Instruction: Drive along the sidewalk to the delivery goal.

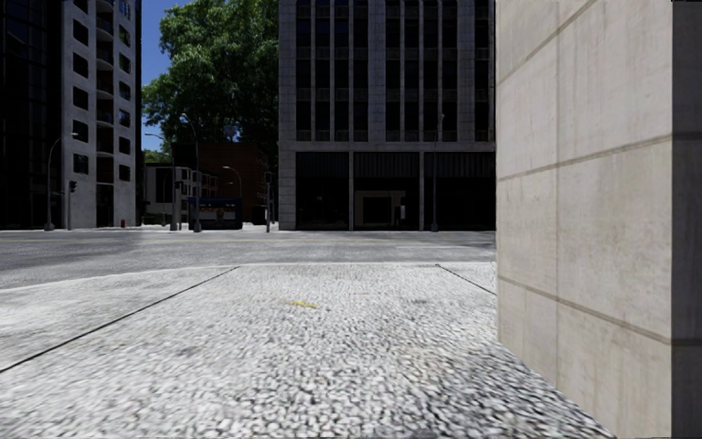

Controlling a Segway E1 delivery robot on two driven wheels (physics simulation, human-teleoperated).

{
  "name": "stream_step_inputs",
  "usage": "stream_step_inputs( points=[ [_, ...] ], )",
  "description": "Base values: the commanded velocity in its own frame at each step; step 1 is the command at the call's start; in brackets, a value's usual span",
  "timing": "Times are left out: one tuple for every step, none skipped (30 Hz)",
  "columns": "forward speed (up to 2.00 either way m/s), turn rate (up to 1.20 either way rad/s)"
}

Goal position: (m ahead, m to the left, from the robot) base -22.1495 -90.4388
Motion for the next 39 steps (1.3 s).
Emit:
stream_step_inputs(
  points=[
    [2.00,0.00],
    [2.00,0.00],
    [2.00,0.00],
    [2.00,0.00],
    [2.00,0.00],
    [2.00,0.00],
    [2.00,0.00],
    [2.00,0.00],
    [2.00,0.00],
    [2.00,0.00],
    [2.00,0.00],
    [2.00,0.00],
    [2.00,0.00],
    [2.00,0.00],
    [2.00,-0.01],
    [2.00,-0.02],
    [2.00,-0.02],
    [2.00,-0.02],
    [2.00,-0.08],
    [2.00,-0.25],
    [2.00,-0.40],
    [2.00,-0.40],
    [2.00,-0.43],
    [2.00,-0.46],
    [2.00,-0.48],
    [1.93,-0.51],
    [1.93,-0.51],
    [1.80,-0.56],
    [1.69,-0.59],
    [1.66,-0.59],
    [1.65,-0.60],
    [1.65,-0.60],
    [1.65,-0.60],
    [1.65,-0.60],
    [1.65,-0.60],
    [1.65,-0.60],
    [1.65,-0.60],
    [1.65,-0.60],
    [1.65,-0.60]
  ],
)
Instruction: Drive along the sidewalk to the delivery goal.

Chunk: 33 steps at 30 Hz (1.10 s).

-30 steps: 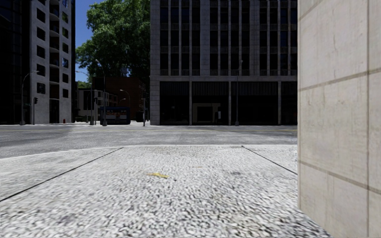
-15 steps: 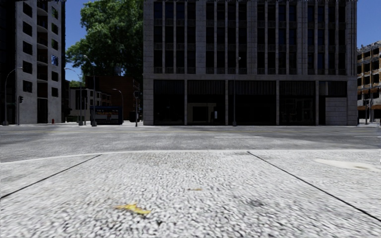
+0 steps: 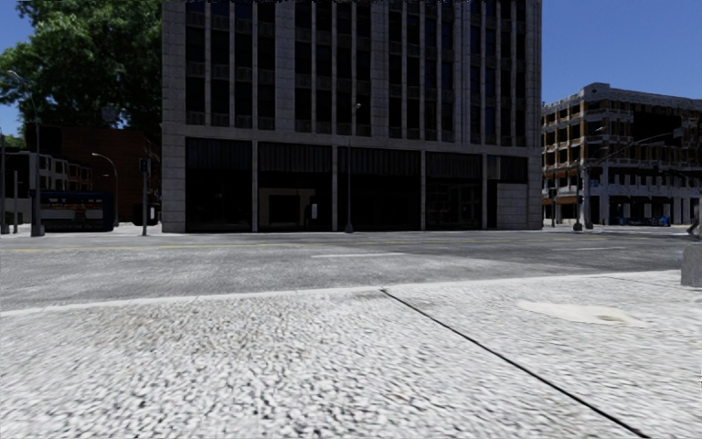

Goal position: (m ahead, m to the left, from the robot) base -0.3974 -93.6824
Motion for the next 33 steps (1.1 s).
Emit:
stream_step_inputs(
  points=[
    [1.65,-0.60],
    [1.65,-0.60],
    [1.65,-0.60],
    [1.65,-0.65],
    [1.65,-0.68],
    [1.65,-0.69],
    [1.65,-0.69],
    [1.65,-0.69],
    [1.65,-0.70],
    [1.65,-0.74],
    [1.65,-0.77],
    [1.65,-0.77],
    [1.65,-0.79],
    [1.65,-0.80],
    [1.64,-0.80],
    [1.64,-0.80],
    [1.64,-0.80],
    [1.64,-0.80],
    [1.64,-0.80],
    [1.64,-0.80],
    [1.64,-0.80],
    [1.64,-0.80],
    [1.64,-0.80],
    [1.64,-0.80],
    [1.64,-0.80],
    [1.64,-0.80],
    [1.64,-0.80],
    [1.64,-0.80],
    [1.64,-0.80],
    [1.64,-0.80],
    [1.64,-0.80],
    [1.64,-0.80],
    [1.64,-0.80]
  ],
)
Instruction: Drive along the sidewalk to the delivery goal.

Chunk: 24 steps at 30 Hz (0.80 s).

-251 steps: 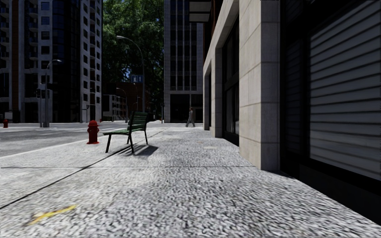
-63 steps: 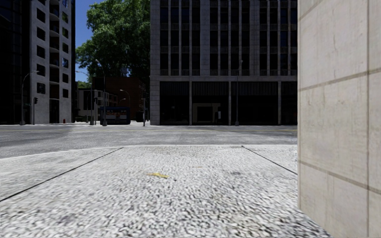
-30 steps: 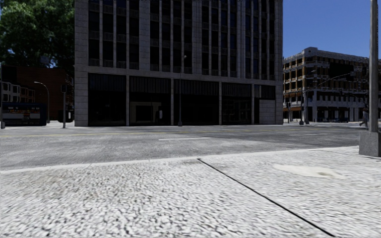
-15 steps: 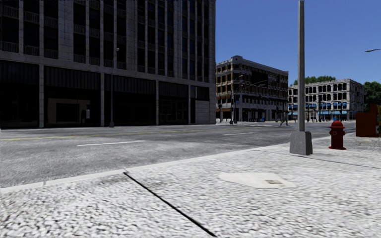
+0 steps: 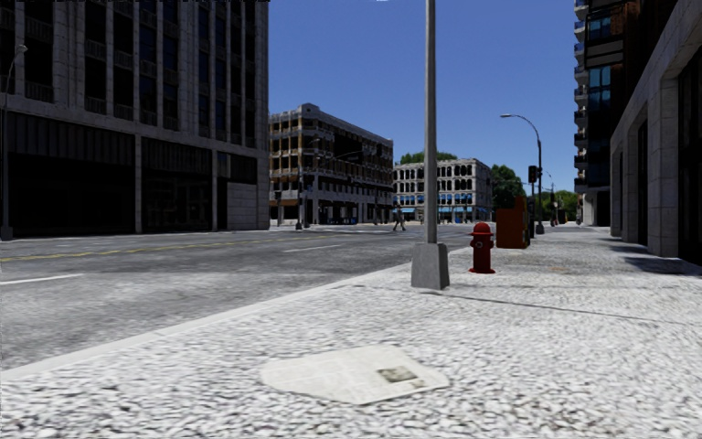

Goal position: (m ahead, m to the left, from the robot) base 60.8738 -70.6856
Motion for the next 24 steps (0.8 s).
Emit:
stream_step_inputs(
  points=[
    [1.64,-0.80],
    [1.64,-0.80],
    [1.64,-0.80],
    [1.64,-0.80],
    [1.64,-0.80],
    [1.64,-0.80],
    [1.64,-0.80],
    [1.64,-0.80],
    [1.64,-0.80],
    [1.64,-0.80],
    [1.64,-0.80],
    [1.64,-0.80],
    [1.64,-0.80],
    [1.64,-0.80],
    [1.59,-0.80],
    [1.57,-0.80],
    [1.56,-0.80],
    [1.56,-0.80],
    [1.56,-0.80],
    [1.56,-0.80],
    [1.56,-0.79],
    [1.56,-0.58],
    [1.56,-0.13],
    [1.56,-0.13]
  ],
)
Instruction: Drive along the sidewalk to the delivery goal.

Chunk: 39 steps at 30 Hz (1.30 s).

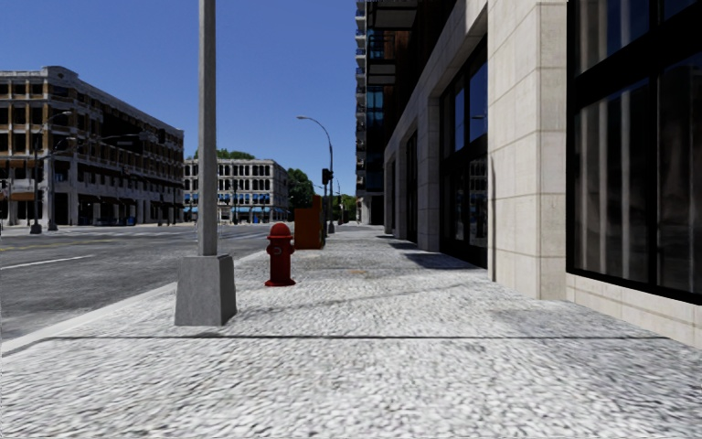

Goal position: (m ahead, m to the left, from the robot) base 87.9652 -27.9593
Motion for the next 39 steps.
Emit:
stream_step_inputs(
  points=[
    [1.56,0.00],
    [1.56,0.00],
    [1.56,0.00],
    [1.56,0.00],
    [1.56,0.00],
    [1.56,0.00],
    [1.56,0.00],
    [1.56,0.00],
    [1.56,0.00],
    [1.56,0.00],
    [1.56,0.00],
    [1.56,0.00],
    [1.72,0.00],
    [2.00,0.00],
    [2.00,0.00],
    [2.00,0.00],
    [2.00,0.00],
    [2.00,0.00],
    [2.00,0.00],
    [2.00,0.00],
    [2.00,0.00],
    [2.00,0.00],
    [2.00,0.00],
    [2.00,0.00],
    [2.00,0.00],
    [2.00,0.00],
    [2.00,0.00],
    [2.00,0.00],
    [2.00,0.00],
    [2.00,0.00],
    [2.00,0.00],
    [2.00,0.00],
    [2.00,0.00],
    [2.00,0.00],
    [2.00,0.00],
    [2.00,0.00],
    [2.00,0.00],
    [2.00,0.00],
    [2.00,0.00]
  ],
)
